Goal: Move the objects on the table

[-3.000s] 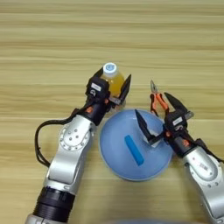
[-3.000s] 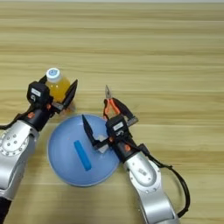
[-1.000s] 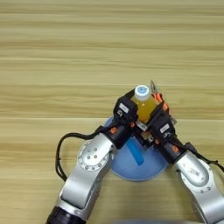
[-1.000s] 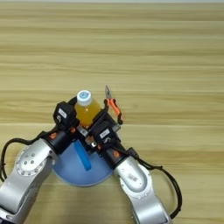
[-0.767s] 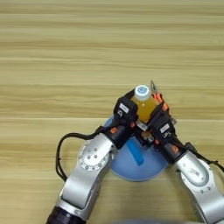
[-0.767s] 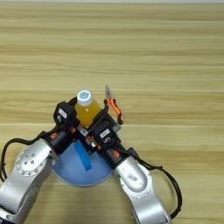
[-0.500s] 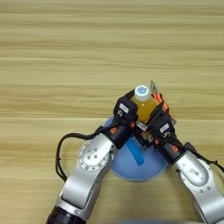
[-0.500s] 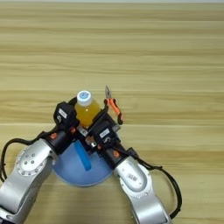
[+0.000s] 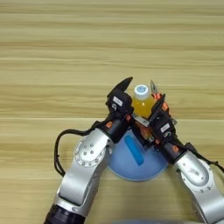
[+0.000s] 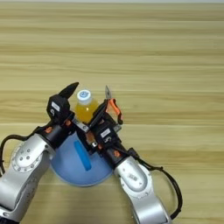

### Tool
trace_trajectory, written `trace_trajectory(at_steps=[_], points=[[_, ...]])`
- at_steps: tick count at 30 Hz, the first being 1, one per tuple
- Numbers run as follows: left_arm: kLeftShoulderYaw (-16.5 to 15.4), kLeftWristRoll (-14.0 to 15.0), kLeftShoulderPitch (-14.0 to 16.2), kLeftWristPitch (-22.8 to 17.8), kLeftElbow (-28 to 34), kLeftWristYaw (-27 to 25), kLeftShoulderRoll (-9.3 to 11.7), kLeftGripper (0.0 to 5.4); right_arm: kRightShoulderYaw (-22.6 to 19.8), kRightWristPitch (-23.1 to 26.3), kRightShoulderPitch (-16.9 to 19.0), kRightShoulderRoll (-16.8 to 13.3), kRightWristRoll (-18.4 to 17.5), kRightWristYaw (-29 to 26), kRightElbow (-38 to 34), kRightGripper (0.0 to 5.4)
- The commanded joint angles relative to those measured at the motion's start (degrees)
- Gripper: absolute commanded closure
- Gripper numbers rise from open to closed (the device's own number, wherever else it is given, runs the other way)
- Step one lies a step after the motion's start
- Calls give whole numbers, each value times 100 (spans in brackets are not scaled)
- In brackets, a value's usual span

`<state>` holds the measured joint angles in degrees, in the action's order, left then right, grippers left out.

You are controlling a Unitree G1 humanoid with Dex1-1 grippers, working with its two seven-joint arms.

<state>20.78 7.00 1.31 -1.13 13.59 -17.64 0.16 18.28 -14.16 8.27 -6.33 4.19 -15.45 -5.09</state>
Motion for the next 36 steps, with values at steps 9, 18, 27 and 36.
trace_trajectory(at_steps=[9, 18, 27, 36], points=[[-83, 218, -26, -87, 503, -22, -62, 0, -80, 21, -113, 41, 18, 74, 63, 191], [-544, 528, -183, 29, 817, 57, -89, 0, -241, -31, -170, 82, -10, 221, 102, 192], [-1401, 438, -546, 211, 552, 369, 3, 0, -747, -87, -287, 184, -134, 584, 81, 193], [-2084, 316, -826, 532, -55, 765, 120, 0, -1240, -68, -363, 210, -188, 917, 137, 193]])
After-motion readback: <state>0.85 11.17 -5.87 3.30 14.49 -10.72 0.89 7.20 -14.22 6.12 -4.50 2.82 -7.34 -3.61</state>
